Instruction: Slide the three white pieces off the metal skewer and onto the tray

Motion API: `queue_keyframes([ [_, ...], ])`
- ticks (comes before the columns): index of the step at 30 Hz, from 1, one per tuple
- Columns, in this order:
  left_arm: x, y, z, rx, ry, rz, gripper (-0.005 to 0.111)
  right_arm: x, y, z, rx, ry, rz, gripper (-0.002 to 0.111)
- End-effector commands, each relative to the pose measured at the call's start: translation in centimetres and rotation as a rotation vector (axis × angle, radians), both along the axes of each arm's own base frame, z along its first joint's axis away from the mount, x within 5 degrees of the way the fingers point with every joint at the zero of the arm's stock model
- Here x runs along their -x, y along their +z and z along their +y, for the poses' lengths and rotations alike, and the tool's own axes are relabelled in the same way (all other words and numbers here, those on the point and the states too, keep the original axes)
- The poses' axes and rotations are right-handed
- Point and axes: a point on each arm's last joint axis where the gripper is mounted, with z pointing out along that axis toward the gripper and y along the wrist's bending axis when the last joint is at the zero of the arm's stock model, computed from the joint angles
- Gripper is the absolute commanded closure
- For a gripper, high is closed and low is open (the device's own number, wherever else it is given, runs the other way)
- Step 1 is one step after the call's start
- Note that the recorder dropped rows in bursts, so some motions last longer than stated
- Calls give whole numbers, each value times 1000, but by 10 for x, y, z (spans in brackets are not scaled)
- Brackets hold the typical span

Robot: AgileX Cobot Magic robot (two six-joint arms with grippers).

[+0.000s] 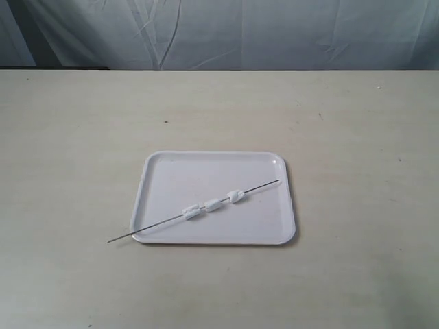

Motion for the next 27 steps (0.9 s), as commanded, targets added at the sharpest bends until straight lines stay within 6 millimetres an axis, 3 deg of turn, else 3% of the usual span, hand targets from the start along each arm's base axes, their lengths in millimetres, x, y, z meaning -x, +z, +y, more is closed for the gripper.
queue_keyframes([
  [1, -35, -31, -9, -1, -116, 244, 64, 0, 0, 0, -3, -4, -7, 109],
  [4, -54, -60, -10, -5, -132, 442, 64, 0, 0, 0, -3, -4, -7, 109],
  [7, -58, -79, -17, 65, -201, 615, 64, 0, 0, 0, -3, -4, -7, 109],
  [14, -57, -83, -24, 85, -295, 657, 71, 0, 0, 0, -3, -4, -7, 109],
  [20, -65, -84, -9, 59, -104, 627, 104, 0, 0, 0, 1, -5, -7, 109],
  [27, -73, -83, 30, -159, 293, 542, 107, 0, 0, 0, 1, -5, -7, 109],
])
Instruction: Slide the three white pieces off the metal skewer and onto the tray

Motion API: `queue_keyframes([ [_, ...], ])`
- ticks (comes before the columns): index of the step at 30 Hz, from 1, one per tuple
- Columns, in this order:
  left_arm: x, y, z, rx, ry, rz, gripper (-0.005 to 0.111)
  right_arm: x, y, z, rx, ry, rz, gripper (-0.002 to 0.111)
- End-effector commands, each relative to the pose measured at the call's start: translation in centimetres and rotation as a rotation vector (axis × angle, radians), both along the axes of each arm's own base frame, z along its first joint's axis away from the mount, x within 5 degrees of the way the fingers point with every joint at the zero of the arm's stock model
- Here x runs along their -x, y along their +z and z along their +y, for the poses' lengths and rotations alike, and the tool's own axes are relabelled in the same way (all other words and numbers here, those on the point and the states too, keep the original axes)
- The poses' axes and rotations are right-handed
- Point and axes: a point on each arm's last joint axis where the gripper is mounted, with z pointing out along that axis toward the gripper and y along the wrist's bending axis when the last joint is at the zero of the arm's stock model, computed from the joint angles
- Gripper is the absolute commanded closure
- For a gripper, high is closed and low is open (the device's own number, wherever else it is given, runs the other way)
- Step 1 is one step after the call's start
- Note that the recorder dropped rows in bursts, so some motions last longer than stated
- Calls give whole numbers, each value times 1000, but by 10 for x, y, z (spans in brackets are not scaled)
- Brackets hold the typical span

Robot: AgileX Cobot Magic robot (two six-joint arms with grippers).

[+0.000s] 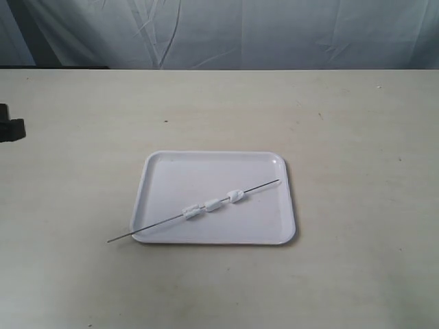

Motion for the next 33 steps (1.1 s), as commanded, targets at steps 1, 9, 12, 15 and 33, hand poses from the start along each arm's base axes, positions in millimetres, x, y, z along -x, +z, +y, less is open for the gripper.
queue_keyframes([
  [1, -4, 2, 21, -231, 137, -32, 107, 0, 0, 0, 3, -4, -8, 109],
  [9, -20, -51, 23, -125, 211, 218, 107, -2, 38, -7, -72, -84, -426, 109],
  [12, -14, -57, 39, -205, 377, 306, 107, 1, 51, -14, -443, -149, -566, 109],
  [15, -4, -67, 34, -146, 381, 547, 107, 1, 51, -14, -472, -146, -568, 109],
  [33, -13, -53, -49, 288, -587, 550, 96, -24, 125, 8, -300, 51, -228, 109],
])
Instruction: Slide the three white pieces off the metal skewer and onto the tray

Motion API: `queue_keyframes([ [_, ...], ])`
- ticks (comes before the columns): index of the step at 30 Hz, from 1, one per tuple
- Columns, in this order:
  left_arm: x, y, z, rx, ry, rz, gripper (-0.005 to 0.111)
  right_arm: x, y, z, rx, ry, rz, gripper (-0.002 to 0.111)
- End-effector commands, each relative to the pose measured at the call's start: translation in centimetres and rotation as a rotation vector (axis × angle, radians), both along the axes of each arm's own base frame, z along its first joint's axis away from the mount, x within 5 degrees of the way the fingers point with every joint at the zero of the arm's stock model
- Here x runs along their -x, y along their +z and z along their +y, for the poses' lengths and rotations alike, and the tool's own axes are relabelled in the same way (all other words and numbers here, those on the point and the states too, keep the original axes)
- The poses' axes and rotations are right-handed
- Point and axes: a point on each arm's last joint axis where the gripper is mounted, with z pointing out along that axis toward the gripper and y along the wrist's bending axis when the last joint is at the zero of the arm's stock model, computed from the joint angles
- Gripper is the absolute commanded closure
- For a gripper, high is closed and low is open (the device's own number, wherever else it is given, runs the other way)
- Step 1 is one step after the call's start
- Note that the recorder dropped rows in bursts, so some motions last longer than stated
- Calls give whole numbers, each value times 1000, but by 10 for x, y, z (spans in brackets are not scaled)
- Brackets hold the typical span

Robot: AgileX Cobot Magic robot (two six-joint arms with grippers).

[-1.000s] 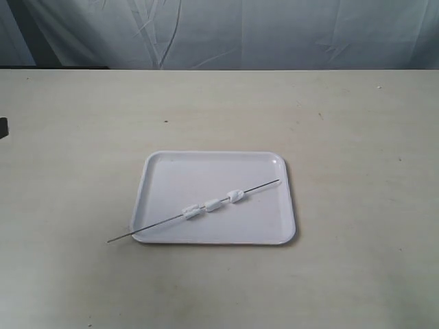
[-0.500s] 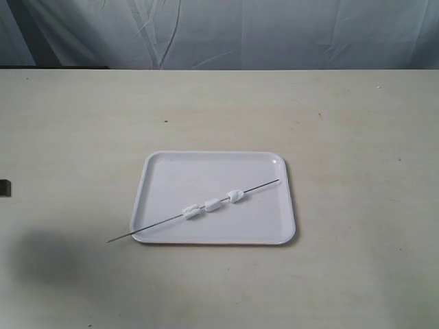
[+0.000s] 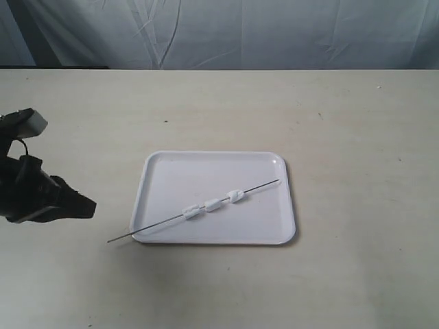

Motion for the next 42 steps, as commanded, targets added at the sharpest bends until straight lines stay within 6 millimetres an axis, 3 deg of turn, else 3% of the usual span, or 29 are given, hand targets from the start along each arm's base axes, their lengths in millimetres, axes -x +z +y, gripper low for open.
queue_keyframes([
  [1, -8, 12, -6, 61, -43, -99, 91, -15, 53, 10, 160, 106, 58, 109],
  [6, -15, 18, -10, 38, -68, -156, 66, -61, 86, 27, 328, 285, 364, 109],
  [9, -17, 23, -22, -8, -154, -196, 66, -98, 92, 35, 374, 365, 564, 109],
  [12, -18, 28, -35, -62, -241, -240, 68, -134, 81, 42, 414, 462, 775, 109],
  [14, -19, 29, -42, -91, -269, -258, 70, -154, 64, 46, 427, 512, 892, 102],
  [18, -22, 21, -56, -149, -322, -229, 70, -182, 27, 53, 418, 600, 1027, 65],
  [20, -26, 14, -61, -167, -344, -194, 70, -190, 12, 56, 404, 635, 1089, 52],
  [23, -33, 0, -69, -177, -364, -135, 70, -198, -12, 60, 380, 695, 1166, 60],
  [27, -45, -17, -79, -185, -391, -83, 70, -199, -35, 66, 407, 781, 1074, 76],
  [31, -58, -30, -87, -219, -410, -83, 70, -193, -52, 74, 377, 856, 925, 70],
  [35, -61, -41, -100, -282, -517, -93, 70, -191, -54, 78, 315, 874, 884, 61],
  [42, -62, -52, -110, -377, -577, -87, 70, -187, -55, 79, 310, 914, 903, 60],
])
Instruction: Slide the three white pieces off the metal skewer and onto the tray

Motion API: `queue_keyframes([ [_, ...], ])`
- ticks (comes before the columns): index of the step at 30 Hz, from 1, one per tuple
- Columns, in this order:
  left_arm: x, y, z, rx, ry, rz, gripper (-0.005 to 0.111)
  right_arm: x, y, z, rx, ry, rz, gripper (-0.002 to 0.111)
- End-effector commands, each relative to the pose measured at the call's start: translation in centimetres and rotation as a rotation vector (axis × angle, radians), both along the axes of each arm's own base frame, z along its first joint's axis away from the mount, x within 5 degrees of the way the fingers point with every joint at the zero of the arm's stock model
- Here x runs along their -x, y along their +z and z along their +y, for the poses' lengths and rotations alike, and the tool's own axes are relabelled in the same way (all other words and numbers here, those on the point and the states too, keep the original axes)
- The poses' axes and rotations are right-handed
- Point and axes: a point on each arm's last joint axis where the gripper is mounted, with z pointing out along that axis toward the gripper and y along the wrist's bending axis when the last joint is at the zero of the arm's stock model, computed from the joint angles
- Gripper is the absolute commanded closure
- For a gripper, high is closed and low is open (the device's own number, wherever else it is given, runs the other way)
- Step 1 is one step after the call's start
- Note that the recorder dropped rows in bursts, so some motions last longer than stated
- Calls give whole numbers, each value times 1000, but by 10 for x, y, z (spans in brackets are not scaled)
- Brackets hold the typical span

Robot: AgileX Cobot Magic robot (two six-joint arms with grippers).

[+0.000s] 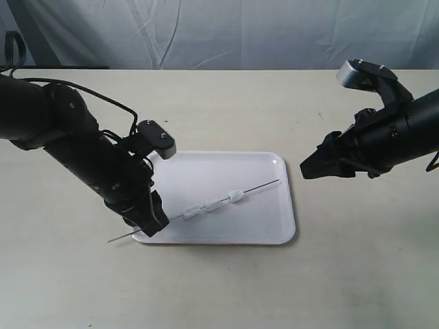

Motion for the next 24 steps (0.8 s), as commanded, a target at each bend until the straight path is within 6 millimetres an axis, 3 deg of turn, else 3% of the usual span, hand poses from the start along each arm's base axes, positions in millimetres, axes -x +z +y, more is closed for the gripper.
queue_keyframes([
  [1, -1, -4, -2, -47, -14, -3, 70, 3, 0, 1, -9, 17, 6, 60],
  [8, -1, -6, -2, -55, -3, 5, 70, 2, 0, 1, -11, 10, 5, 60],
  [17, 8, -32, -21, -111, -90, 16, 72, 2, 0, 1, -11, 5, 1, 60],
  [24, 14, -35, -16, -208, -152, 56, 105, 0, 0, 0, -4, -6, -10, 60],
])
